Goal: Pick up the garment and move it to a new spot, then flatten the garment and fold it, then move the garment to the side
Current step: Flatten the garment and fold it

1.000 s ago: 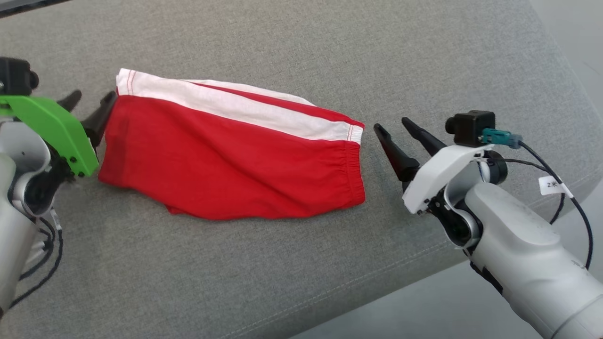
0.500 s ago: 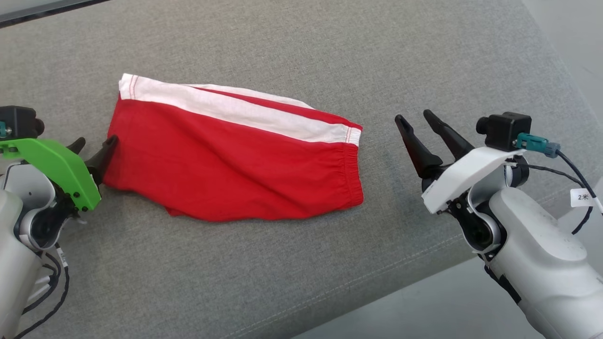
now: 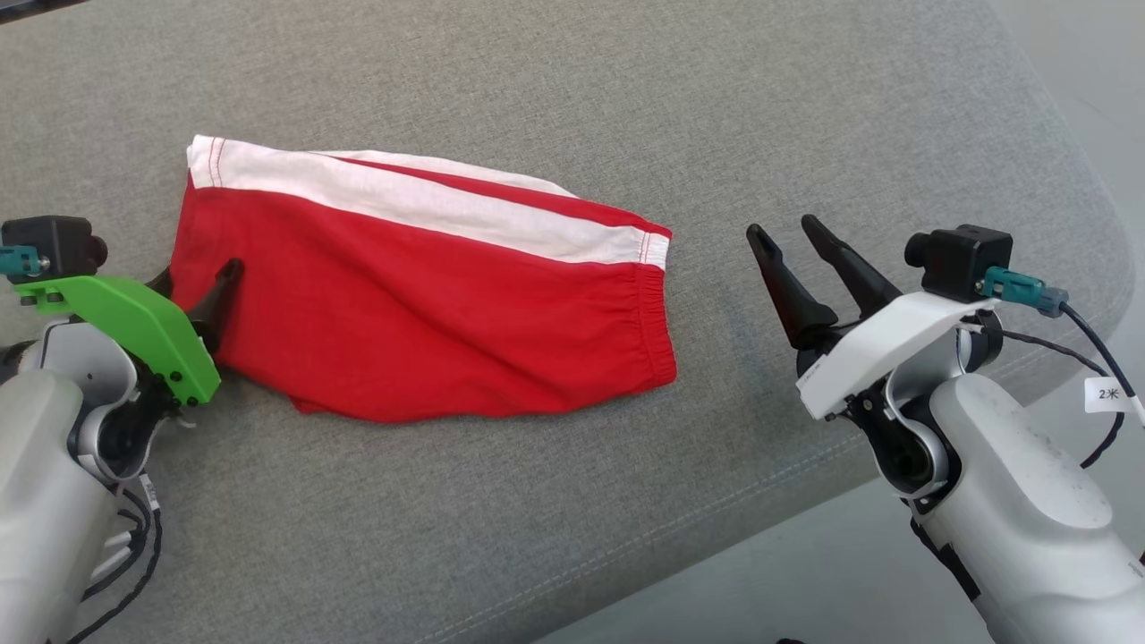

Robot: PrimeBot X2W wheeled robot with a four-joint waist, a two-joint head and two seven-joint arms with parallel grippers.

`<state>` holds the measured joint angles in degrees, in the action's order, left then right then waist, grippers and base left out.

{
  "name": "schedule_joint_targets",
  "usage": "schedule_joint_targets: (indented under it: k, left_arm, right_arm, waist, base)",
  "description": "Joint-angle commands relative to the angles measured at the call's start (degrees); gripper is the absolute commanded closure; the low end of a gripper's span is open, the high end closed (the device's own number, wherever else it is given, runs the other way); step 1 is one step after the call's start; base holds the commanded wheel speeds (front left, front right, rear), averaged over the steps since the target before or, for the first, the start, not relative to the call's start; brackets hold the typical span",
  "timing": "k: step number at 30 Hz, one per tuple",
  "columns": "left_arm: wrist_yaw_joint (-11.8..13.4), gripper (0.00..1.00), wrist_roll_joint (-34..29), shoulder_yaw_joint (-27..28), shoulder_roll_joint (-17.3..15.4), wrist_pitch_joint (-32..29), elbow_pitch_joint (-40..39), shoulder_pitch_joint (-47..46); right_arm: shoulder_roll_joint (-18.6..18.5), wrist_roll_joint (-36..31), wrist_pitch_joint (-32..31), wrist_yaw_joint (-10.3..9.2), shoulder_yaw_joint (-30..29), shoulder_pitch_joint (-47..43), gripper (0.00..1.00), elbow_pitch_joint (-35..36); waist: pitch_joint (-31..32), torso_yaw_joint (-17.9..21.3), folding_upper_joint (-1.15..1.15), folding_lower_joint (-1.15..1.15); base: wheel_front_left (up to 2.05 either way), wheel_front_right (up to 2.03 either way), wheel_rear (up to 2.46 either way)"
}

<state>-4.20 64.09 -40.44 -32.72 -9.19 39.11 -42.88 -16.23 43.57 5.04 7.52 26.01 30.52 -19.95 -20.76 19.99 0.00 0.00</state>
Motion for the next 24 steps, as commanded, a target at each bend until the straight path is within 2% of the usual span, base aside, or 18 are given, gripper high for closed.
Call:
schedule_joint_targets:
  k: [1, 5, 16, 19, 20, 21, 24]
  left_arm:
    - [0.2, 0.0, -0.48, -0.97, 1.41, -0.07, 1.01, 2.2]
    - [1.15, 0.0, -1.64, -1.94, 3.93, 2.39, 4.0, 2.75]
    - [-0.3, 0.0, -2.1, -3.41, 8.2, 4.36, 10.95, 2.36]
    - [-0.47, 0.8, -1.72, -3.58, 9.36, 4.44, 12.86, 2.67]
    - [-0.47, 0.8, -1.72, -3.58, 9.36, 4.44, 12.86, 2.67]
    - [-0.51, 1.0, -1.72, -3.65, 9.74, 4.65, 13.39, 2.67]
    - [-0.58, 1.0, -1.58, -3.57, 10.87, 5.6, 14.46, 2.67]
  right_arm:
    - [0.31, -0.8, -0.3, -0.06, -0.61, -0.95, 0.0, 0.62]
    - [1.06, -2.18, -1.27, -0.06, -2.53, -2.6, 0.0, 2.34]
    - [2.17, -4.3, -3.41, -0.06, -5.35, -5.48, 0.0, 5.65]
    - [2.27, -4.6, -3.75, -0.06, -6.0, -6.24, 0.0, 6.18]
    - [2.27, -4.6, -3.75, -0.06, -6.0, -6.24, 0.0, 6.18]
    - [2.23, -4.76, -3.87, -0.06, -6.27, -6.47, 0.0, 6.39]
    - [2.04, -5.26, -4.09, -0.06, -7.24, -7.54, 0.0, 6.89]
  waist:
    - [0.13, -0.35, 0.0, 0.0]
    - [0.36, -1.19, 0.0, 0.0]
    - [0.97, -1.37, 0.0, 0.0]
    - [1.48, -1.63, 0.0, 0.0]
    - [1.48, -1.63, 0.0, 0.0]
    - [1.68, -1.85, 0.0, 0.0]
    - [2.39, -2.91, 0.0, 0.0]
  base:
    - [0.0, 0.0, 0.0]
    - [0.0, 0.0, 0.0]
    - [0.0, 0.0, 0.0]
    - [0.0, 0.0, 0.0]
    - [0.0, 0.0, 0.0]
    - [0.0, 0.0, 0.0]
    - [0.0, 0.0, 0.0]
